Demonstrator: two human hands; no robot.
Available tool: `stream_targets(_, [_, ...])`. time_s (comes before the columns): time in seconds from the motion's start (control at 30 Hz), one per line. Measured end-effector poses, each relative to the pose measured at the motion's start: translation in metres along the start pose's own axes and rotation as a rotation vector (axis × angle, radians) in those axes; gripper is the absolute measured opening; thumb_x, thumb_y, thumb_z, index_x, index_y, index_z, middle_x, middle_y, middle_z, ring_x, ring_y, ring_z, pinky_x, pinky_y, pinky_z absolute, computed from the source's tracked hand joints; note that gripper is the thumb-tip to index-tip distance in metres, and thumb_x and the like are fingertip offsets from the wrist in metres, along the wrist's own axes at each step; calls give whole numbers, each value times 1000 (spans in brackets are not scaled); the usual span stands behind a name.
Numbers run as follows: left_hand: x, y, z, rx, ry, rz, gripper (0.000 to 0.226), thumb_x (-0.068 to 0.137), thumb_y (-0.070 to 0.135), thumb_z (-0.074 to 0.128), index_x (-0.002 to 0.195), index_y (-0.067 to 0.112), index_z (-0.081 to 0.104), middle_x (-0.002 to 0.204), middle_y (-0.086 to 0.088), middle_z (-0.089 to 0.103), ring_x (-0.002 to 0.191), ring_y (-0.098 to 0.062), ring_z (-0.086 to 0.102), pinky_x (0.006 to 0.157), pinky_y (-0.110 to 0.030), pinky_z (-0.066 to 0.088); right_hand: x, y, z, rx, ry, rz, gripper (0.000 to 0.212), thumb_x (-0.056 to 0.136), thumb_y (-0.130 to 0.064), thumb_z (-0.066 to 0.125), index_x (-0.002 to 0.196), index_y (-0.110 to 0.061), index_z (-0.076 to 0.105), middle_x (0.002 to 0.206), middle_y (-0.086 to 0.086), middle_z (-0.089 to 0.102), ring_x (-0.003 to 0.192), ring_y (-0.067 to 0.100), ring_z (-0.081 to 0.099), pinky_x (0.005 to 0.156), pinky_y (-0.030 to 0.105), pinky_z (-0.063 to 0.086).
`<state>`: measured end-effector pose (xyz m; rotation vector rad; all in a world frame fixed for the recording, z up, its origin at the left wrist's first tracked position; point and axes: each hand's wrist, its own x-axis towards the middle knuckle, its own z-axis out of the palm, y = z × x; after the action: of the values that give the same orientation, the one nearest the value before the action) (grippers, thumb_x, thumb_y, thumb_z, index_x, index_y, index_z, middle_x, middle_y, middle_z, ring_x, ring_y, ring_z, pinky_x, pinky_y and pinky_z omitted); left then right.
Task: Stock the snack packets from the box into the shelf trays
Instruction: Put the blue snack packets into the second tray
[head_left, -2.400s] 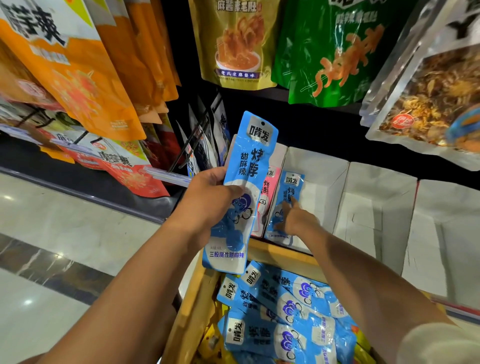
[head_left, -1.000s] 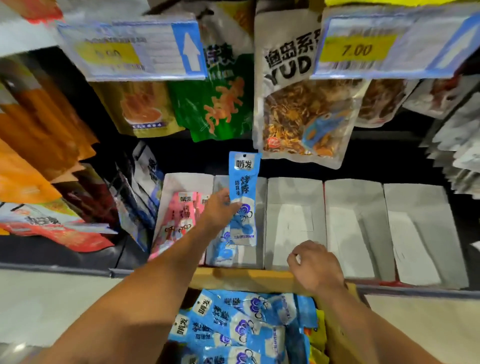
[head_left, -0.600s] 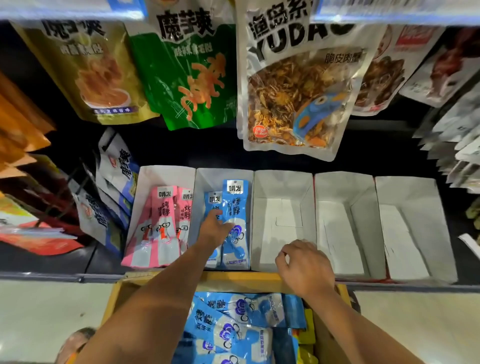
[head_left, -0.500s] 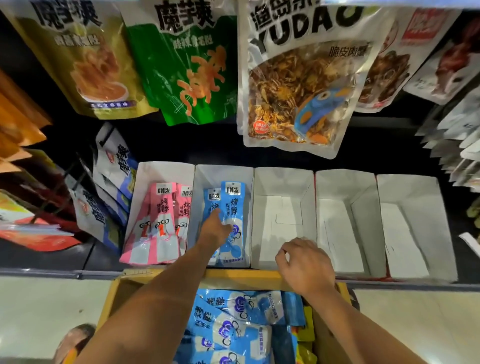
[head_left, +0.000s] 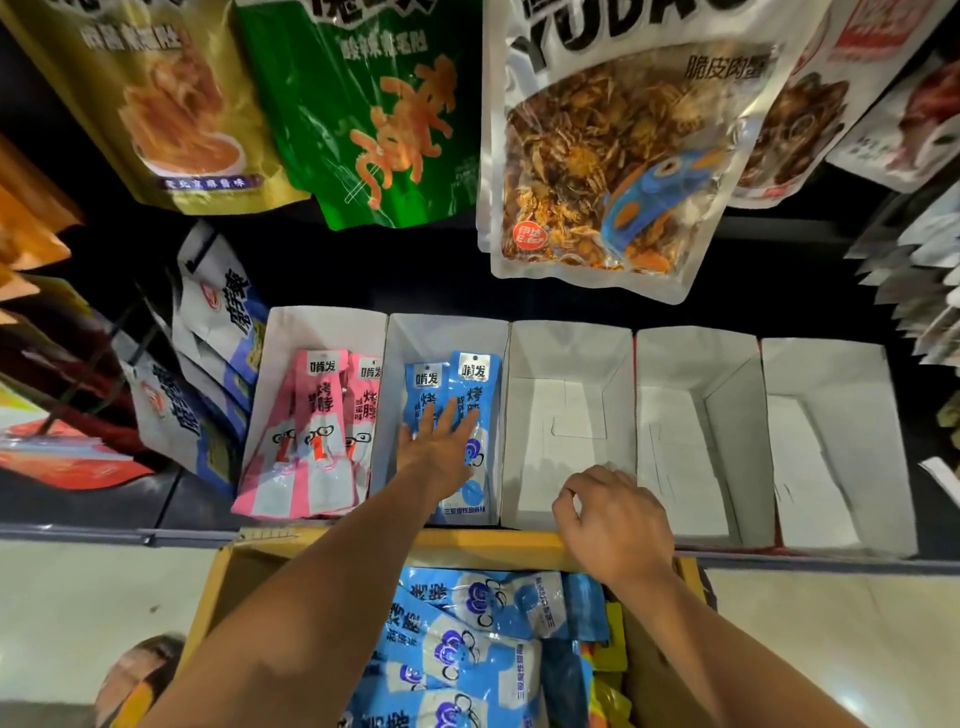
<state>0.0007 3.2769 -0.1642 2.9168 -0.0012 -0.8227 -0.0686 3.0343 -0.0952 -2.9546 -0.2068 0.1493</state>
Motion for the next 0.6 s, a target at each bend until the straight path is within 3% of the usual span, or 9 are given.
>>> stream_targets(0.1, [7,-4,1,2,-63,-5,97,98,58,57,162,37,-12,170,1,-21,157,-34,-14,123,-65,6,0,-1,-1,15,9,-7,56,87,-48,23,100,-29,75,101,-10,69,97,16,61,81,33,51])
stream_targets(0.17, [12,-7,1,17,-81,11,95,97,63,54,163,36,-9,171,1,-17,157,-33,-14,122,-66,6,3,0,-4,19,-61,0,62,86,-54,20,117,-33,70,125,-9,65,119,16,55,95,36,48])
stream_targets(0.27, [14,-11,2,32,-88,36,94,96,69,49,163,36,-9,171,1,-17,157,-33,-14,123,-64,6,6,1,-9,-12,-238,20,76,84,-66,11,150,-41,38,162,-9,28,150,16,22,120,44,26])
stream_targets(0.33, [13,-12,3,38,-88,47,94,97,69,47,163,36,-10,171,0,-18,157,-33,-15,124,-63,8,7,2,-10,-15,-280,18,75,86,-69,10,156,-42,19,167,-8,11,154,18,9,124,47,16])
stream_targets(0.4, [12,-12,4,31,-90,55,94,97,69,46,163,35,-11,171,-1,-19,157,-33,-16,124,-61,13,7,3,-10,-20,-287,13,70,92,-68,16,157,-42,12,168,-8,5,155,19,5,124,49,13])
stream_targets(0.6, [13,-14,4,16,-120,62,93,98,67,46,162,34,-14,169,-1,-24,155,-33,-20,123,-61,16,8,5,-8,-46,-285,12,67,94,-66,20,156,-42,12,168,-8,5,154,19,8,124,49,15])
